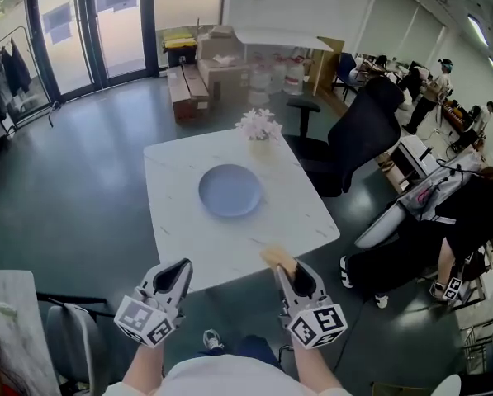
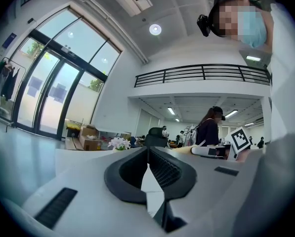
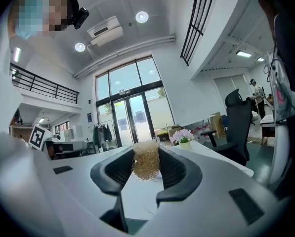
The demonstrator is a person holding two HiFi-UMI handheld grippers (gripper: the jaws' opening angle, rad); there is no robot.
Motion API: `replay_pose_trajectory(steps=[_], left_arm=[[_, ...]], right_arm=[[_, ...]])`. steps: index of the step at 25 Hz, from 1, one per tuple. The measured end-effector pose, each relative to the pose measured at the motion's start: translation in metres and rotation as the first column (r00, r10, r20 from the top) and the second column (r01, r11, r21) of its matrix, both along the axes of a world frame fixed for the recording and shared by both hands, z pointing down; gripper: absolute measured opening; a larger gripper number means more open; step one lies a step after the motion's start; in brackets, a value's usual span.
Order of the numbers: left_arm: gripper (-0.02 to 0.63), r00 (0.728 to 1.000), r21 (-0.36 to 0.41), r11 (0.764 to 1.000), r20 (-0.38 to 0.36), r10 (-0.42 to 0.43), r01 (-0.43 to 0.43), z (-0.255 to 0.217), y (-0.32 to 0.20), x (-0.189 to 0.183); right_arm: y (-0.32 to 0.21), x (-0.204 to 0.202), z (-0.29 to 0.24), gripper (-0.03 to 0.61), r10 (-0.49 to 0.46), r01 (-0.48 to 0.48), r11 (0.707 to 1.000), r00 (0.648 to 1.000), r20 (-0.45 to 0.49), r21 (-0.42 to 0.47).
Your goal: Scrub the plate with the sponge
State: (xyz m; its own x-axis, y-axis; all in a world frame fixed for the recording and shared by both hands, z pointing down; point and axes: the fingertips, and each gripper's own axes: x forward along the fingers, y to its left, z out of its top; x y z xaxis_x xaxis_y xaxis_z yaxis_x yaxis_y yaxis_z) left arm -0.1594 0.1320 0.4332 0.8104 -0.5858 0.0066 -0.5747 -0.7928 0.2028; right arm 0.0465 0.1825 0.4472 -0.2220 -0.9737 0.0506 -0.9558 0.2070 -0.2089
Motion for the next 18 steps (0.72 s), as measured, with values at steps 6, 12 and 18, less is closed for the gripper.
replay_pose_trajectory(steps=[6,12,18], left_arm=[[0.037,1.0,-0.024,1.0,0.006,0.017,-0.017,0.019,-0.035,0.002],[0.037,1.0,-0.045,0.999,0.016,-0.005,0.006,0.024,-0.064,0.016],[0.037,0.998,-0.052,0.997,0.028,-0.052,0.053,0.029,-0.09,0.042]], right_arm=[[-0.03,0.001,0.014,0.146,0.023,-0.024,0.999,1.0,-0.022,-0.032],[-0.061,0.015,0.019,0.146,0.005,-0.007,0.998,0.999,-0.031,-0.06],[-0.096,0.043,0.023,0.146,-0.043,0.041,0.997,0.999,-0.023,-0.064]])
